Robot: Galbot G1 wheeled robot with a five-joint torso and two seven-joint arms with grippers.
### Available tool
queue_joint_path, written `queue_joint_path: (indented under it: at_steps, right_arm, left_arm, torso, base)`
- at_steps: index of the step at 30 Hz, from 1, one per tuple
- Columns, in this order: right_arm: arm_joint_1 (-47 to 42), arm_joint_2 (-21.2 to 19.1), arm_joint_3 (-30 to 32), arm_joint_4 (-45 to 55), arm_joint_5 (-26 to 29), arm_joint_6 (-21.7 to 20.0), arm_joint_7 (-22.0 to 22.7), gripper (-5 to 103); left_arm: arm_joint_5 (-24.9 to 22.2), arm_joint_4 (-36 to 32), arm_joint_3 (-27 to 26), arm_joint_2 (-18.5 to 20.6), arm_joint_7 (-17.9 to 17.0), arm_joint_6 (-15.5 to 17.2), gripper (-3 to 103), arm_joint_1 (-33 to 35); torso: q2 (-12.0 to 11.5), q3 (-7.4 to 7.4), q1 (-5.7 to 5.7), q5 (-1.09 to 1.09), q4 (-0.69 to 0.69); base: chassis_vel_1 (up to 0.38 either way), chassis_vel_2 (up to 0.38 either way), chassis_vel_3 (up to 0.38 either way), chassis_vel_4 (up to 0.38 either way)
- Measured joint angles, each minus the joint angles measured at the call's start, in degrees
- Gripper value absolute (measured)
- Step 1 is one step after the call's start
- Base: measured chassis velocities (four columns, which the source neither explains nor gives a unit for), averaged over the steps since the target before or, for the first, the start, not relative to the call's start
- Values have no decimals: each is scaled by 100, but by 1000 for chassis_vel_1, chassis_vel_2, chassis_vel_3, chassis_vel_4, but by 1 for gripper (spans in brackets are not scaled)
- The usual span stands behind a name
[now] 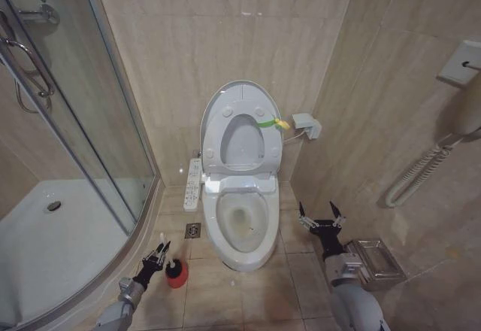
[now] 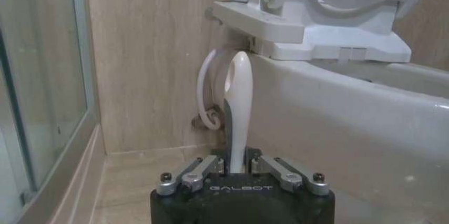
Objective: Open the toilet lid, clean the toilet bowl with a toilet brush, close the toilet lid, and flush.
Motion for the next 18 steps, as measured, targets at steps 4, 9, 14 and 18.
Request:
queue_joint_path:
  at_steps: [4,9,14,18]
  right_arm:
    - [0,0,0,0,0,0,0,100]
    - [0,0,0,0,0,0,0,100]
    - [0,0,0,0,0,0,0,100]
    - [0,0,0,0,0,0,0,100]
  left_arm:
    - [8,72,-7,-18,2,-19,16,5]
    - [11,129,-40,-38,-11,-29,16,77]
    - [50,193,-83,-111,-47,-28,16,204]
    - [127,257,-99,-168,-81,-28,16,248]
  torso:
    - [0,0,0,0,0]
    - [0,0,0,1,-1]
    - [0,0,0,1,0]
    - [0,0,0,1,0]
  base:
    - [0,0,0,0]
    - [0,0,0,0]
    - [0,0,0,0]
    - [0,0,0,0]
